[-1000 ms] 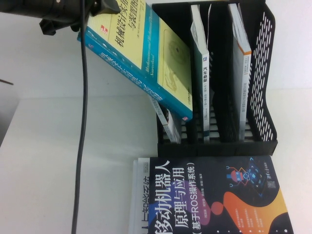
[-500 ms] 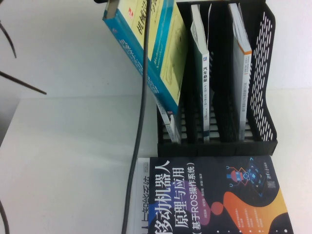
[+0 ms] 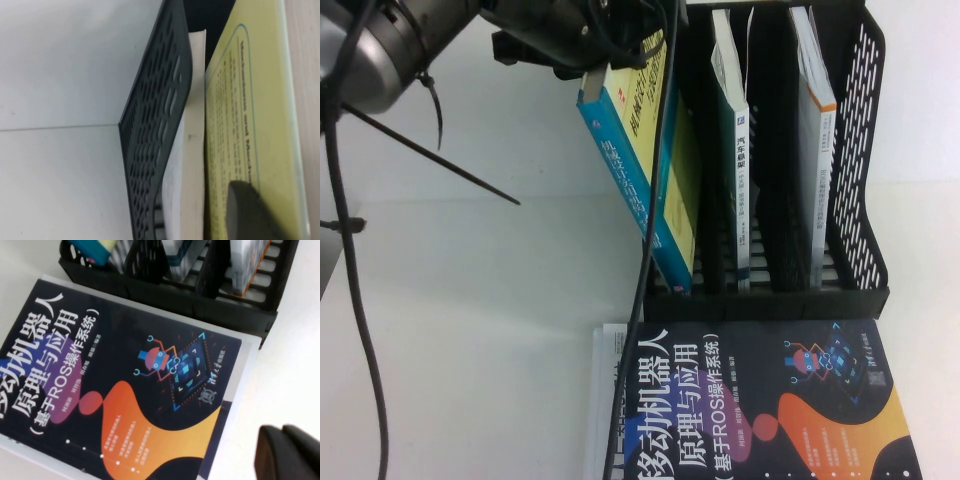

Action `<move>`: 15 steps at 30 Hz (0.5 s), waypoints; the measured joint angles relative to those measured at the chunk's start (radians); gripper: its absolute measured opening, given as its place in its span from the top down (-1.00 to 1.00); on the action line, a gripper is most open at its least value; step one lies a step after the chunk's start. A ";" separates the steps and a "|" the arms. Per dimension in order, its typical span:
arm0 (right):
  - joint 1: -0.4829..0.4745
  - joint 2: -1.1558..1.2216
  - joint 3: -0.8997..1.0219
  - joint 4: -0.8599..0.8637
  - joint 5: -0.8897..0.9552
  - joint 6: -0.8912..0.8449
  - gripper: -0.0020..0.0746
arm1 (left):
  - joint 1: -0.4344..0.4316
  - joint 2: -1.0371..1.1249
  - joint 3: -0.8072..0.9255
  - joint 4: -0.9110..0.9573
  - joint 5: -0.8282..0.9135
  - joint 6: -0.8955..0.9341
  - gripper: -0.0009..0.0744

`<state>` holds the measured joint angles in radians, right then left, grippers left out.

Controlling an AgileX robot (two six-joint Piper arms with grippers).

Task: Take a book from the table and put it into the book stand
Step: Place the book on the book shelf

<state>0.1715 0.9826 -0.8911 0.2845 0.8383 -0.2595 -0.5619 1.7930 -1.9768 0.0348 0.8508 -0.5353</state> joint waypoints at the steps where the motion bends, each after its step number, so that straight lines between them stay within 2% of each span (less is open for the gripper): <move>1: 0.000 0.000 0.000 0.004 0.004 0.000 0.96 | -0.002 0.005 0.000 0.003 -0.010 -0.002 0.47; 13: 0.000 -0.028 0.000 -0.001 0.061 0.000 0.96 | -0.007 0.053 0.000 0.003 -0.042 0.029 0.46; 15: 0.000 -0.047 0.000 -0.013 0.065 0.000 0.96 | -0.007 0.052 0.000 0.001 -0.049 0.049 0.40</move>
<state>0.1715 0.9361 -0.8911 0.2711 0.9030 -0.2595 -0.5685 1.8445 -1.9768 0.0358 0.8016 -0.4864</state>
